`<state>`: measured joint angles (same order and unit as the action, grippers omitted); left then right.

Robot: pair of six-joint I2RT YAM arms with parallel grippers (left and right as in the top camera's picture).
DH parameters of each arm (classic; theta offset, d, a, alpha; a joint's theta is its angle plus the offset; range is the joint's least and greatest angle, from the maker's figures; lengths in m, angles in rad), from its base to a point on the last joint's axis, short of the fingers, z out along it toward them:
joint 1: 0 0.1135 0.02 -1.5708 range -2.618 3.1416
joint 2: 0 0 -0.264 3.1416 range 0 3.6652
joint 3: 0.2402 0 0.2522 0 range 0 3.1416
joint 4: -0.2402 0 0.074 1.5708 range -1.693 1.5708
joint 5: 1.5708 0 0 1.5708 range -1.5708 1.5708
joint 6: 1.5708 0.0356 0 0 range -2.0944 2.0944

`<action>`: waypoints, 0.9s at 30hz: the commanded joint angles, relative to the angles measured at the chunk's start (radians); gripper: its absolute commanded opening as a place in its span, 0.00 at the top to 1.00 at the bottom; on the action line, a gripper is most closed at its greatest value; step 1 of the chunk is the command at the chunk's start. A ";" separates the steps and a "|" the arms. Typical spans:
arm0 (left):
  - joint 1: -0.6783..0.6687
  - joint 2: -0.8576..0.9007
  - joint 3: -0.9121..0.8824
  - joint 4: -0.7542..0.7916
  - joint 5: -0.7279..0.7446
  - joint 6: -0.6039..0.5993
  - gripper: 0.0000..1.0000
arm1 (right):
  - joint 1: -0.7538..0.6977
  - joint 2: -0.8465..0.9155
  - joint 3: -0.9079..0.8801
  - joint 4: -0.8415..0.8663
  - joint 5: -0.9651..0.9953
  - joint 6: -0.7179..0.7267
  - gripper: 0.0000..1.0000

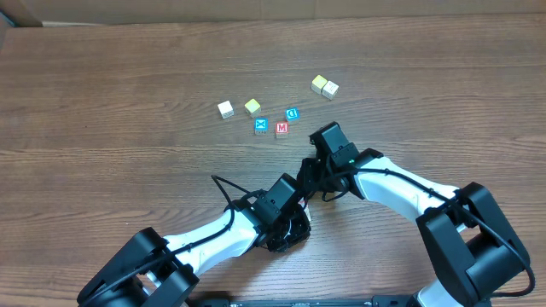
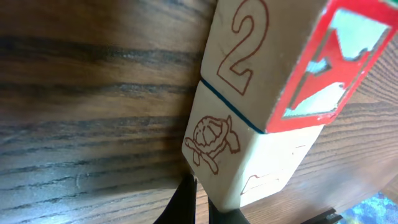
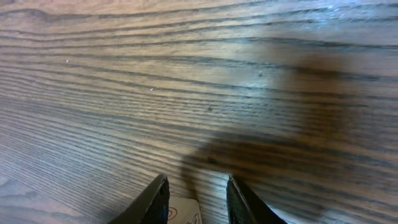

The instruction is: Flip 3 blocks

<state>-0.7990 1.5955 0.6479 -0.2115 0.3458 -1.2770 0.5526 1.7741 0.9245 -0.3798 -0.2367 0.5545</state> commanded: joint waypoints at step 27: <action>-0.002 0.014 0.014 -0.003 -0.082 -0.007 0.95 | -0.032 0.018 -0.028 0.012 -0.025 0.023 0.62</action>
<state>-0.7990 1.5955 0.6552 -0.2092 0.3073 -1.2774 0.5240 1.7752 0.9199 -0.3626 -0.2588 0.5766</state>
